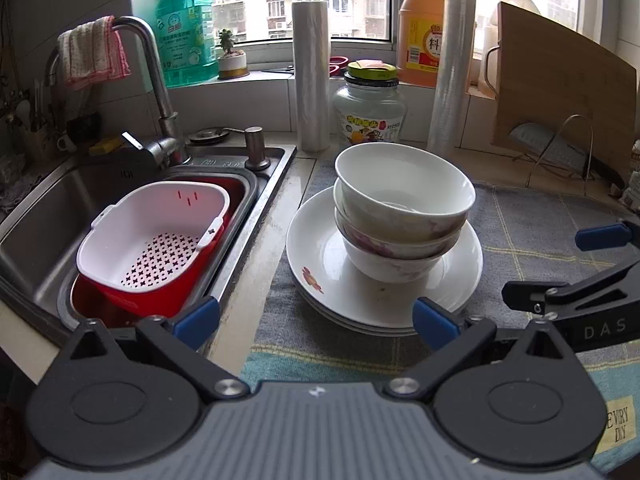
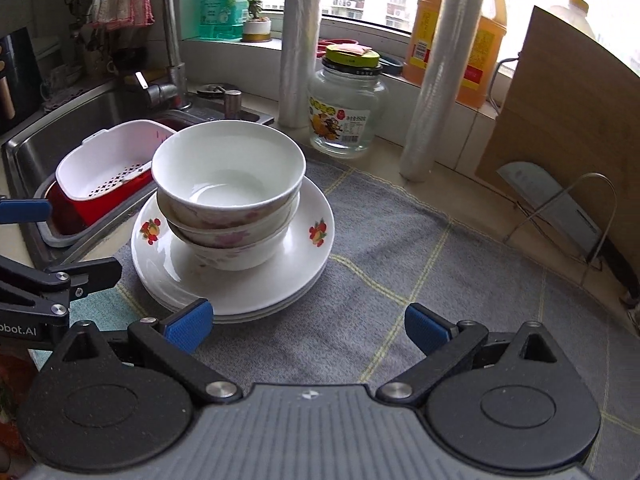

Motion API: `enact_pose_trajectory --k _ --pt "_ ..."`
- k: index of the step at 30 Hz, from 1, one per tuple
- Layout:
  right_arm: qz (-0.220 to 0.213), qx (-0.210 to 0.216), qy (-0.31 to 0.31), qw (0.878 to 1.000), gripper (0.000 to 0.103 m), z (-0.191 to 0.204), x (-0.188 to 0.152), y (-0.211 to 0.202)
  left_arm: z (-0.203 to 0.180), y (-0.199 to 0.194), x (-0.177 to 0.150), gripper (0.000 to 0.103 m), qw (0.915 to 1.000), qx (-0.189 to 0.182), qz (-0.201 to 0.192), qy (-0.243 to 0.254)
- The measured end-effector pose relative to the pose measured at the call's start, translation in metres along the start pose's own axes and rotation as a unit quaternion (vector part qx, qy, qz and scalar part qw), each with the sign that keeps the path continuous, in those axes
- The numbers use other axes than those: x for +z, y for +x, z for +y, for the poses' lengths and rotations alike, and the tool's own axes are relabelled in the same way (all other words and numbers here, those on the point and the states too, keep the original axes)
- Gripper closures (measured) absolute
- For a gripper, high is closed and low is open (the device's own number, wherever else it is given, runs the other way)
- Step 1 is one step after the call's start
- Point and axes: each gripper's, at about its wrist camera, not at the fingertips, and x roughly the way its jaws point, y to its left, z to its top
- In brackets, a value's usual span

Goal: Organize plates and bowls

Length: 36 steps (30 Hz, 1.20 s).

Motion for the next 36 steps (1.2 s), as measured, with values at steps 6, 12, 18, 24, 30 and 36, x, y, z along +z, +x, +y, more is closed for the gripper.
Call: enact_pose_trajectory --k 6,12,18,24,30,36 --pt "0.008 -0.021 0.039 0.999 0.0 -0.006 -0.013 -0.029 -0.016 -0.03 -0.004 0.001 0.9989 -0.012 0.018 -0.041" --pt "-0.009 -0.032 0.046 0.998 0.0 -0.011 -0.02 -0.058 -0.03 -0.055 -0.004 0.001 0.9991 -0.005 0.004 -0.041" --pt "-0.026 -0.031 0.055 0.998 0.0 -0.016 -0.021 -0.077 -0.04 -0.076 0.0 0.001 0.9994 0.006 -0.015 -0.032" --pt "-0.035 -0.031 0.06 0.997 0.0 -0.018 -0.022 -0.086 -0.042 -0.084 0.003 0.001 0.9991 0.006 -0.021 -0.036" --pt "-0.038 -0.03 0.061 0.997 0.0 -0.019 -0.022 -0.089 -0.044 -0.088 0.003 0.001 0.999 0.007 -0.025 -0.036" --pt "-0.039 -0.032 0.061 0.997 0.0 -0.019 -0.021 -0.09 -0.045 -0.088 0.004 0.001 0.999 0.009 -0.026 -0.036"
